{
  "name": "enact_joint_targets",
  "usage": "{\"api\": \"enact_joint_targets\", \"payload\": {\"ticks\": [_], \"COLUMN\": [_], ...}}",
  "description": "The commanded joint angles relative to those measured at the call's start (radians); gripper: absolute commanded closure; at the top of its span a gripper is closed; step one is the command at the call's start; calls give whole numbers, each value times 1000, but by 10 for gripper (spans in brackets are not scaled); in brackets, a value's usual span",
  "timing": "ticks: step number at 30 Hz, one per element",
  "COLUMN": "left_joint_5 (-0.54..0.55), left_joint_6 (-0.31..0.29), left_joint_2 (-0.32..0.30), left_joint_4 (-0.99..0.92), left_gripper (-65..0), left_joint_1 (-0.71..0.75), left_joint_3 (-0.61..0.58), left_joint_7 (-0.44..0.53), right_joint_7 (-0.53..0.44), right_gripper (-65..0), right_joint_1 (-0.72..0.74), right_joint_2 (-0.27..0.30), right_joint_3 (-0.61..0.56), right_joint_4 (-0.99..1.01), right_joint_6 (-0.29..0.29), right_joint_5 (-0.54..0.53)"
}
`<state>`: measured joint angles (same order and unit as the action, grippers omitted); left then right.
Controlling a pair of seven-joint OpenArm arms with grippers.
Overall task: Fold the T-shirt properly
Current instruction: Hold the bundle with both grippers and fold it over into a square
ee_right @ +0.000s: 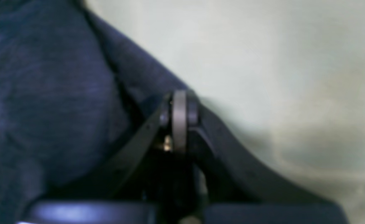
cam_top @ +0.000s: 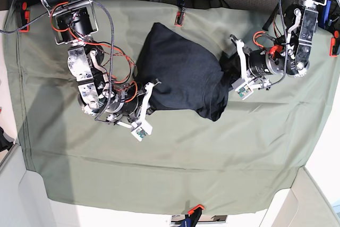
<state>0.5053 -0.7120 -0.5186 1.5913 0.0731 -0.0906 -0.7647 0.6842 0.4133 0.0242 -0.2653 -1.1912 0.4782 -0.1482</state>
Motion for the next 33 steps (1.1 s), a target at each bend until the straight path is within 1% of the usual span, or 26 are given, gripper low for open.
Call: {"api": "enact_joint_targets", "payload": {"ticks": [1,7,11,15,19,21,24,29,30,33], "left_joint_5": [-3,-2,-2,-2,-10,-10,-11,-45,-52,-65], "left_joint_6": [14,14,14,14,14,14,14,15,25,29], "left_joint_2": [-17,-14,-13,-13,-13,-12,-5,14,18,23], "left_joint_4": [-2,-141,-191,-199,-199,-199,-200,-200,-200,-200], "left_gripper": [-88,-88,-88,-88,-88,-88,-88,-88,-88,-88], "left_joint_1": [-31,-113,-152,-180,-192,-188,-189,-189,-189,-189], "left_joint_3": [10,10,10,10,10,10,10,8,3,-30], "left_joint_7": [13,37,47,51,50,51,51,58,58,59], "right_joint_7": [-23,-22,-23,-19,77,96,95,84,74,56], "right_gripper": [0,0,0,0,0,0,0,0,0,0], "right_joint_1": [30,29,29,26,24,12,-19,-75,-85,-98], "right_joint_2": [-2,-3,-6,-8,-8,-8,-8,-8,-7,-8], "right_joint_3": [17,81,82,80,80,80,80,80,80,80], "right_joint_4": [-14,-14,-14,-11,-3,-2,-2,-2,-2,-2], "right_joint_6": [-12,-11,-11,-10,5,28,44,45,45,45], "right_joint_5": [-5,-8,-12,-46,-111,-130,-152,-171,-174,-174]}}
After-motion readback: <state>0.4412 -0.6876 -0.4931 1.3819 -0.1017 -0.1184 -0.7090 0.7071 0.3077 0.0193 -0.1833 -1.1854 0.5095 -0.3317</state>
